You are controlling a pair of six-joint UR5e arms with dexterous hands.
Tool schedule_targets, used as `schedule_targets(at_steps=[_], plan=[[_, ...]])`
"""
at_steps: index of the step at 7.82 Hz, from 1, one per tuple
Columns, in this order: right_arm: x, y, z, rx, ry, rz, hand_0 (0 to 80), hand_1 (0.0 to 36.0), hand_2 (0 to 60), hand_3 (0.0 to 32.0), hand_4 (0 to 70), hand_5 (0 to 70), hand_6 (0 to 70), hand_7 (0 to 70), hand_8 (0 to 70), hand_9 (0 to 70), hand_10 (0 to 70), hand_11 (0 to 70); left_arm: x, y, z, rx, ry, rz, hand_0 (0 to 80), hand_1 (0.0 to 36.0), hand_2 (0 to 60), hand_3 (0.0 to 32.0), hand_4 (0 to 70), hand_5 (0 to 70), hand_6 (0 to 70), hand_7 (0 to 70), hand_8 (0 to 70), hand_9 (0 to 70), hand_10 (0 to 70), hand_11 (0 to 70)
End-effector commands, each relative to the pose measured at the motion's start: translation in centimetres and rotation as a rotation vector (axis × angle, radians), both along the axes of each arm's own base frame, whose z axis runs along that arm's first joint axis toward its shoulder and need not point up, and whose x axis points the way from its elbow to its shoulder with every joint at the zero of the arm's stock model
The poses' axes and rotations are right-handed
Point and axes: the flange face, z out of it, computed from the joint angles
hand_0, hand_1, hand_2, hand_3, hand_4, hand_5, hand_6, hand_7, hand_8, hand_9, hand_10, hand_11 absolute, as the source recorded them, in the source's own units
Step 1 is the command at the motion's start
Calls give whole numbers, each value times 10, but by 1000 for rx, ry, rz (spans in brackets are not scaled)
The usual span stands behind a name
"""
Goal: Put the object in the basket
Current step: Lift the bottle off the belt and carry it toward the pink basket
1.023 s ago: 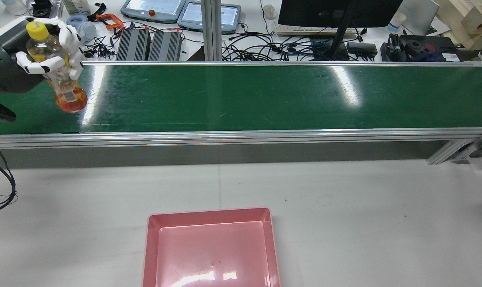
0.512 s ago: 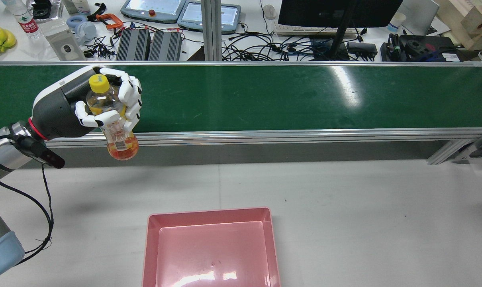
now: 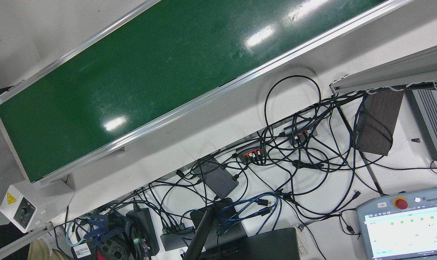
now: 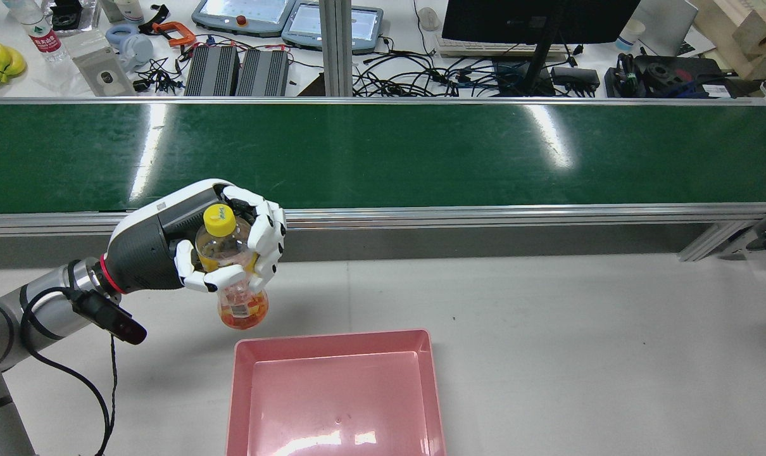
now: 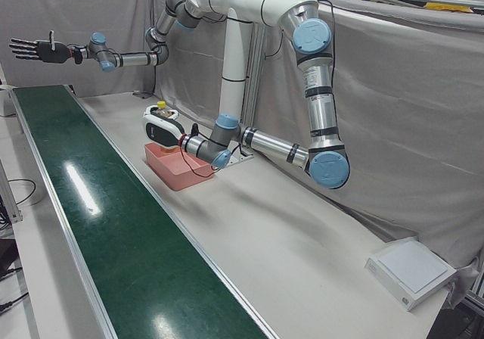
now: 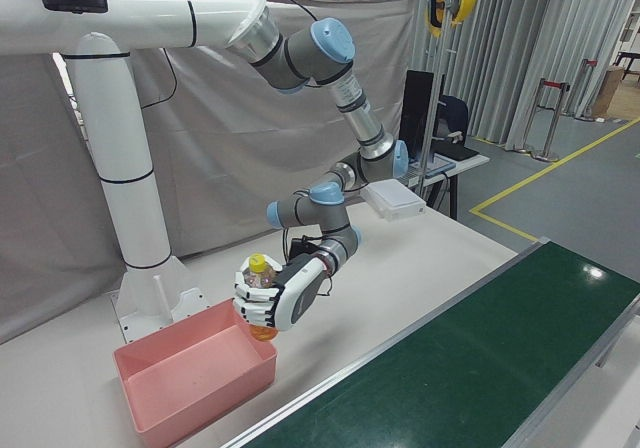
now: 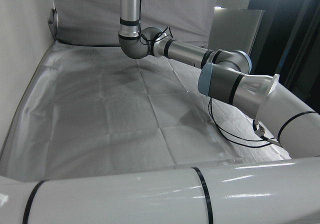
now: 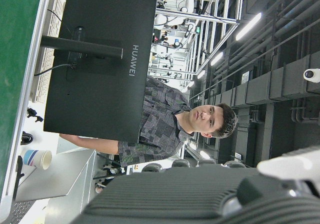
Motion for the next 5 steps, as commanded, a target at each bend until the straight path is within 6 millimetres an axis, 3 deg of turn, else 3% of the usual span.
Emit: schedule_targets(at_steps=[1,2,3,4,5], plan=[[0,0,0,0,2,0,0,0,0,0,0,0,0,0,0,0,0,0,27,64,-30,130,-130,89,700,224,600,0,700,700,700,700,700,700,700,700],[0,0,0,0,0,0,0,0,0,0,0,0,0,0,0,0,0,0,29,67,-41,145,-147,84,683,205,600,0,700,700,700,700,700,700,700,700],[0,0,0,0,0,0,0,0,0,0,0,0,0,0,0,0,0,0,40,77,-43,149,-142,113,671,193,600,0,700,700,700,700,700,700,700,700],[0,0,0,0,0,0,0,0,0,0,0,0,0,0,0,0,0,0,54,91,-41,149,-145,148,671,157,582,0,700,700,700,700,700,700,700,700],[0,0,0,0,0,0,0,0,0,0,0,0,0,0,0,0,0,0,67,102,-38,153,-137,180,686,124,408,0,700,700,700,700,700,700,700,700]])
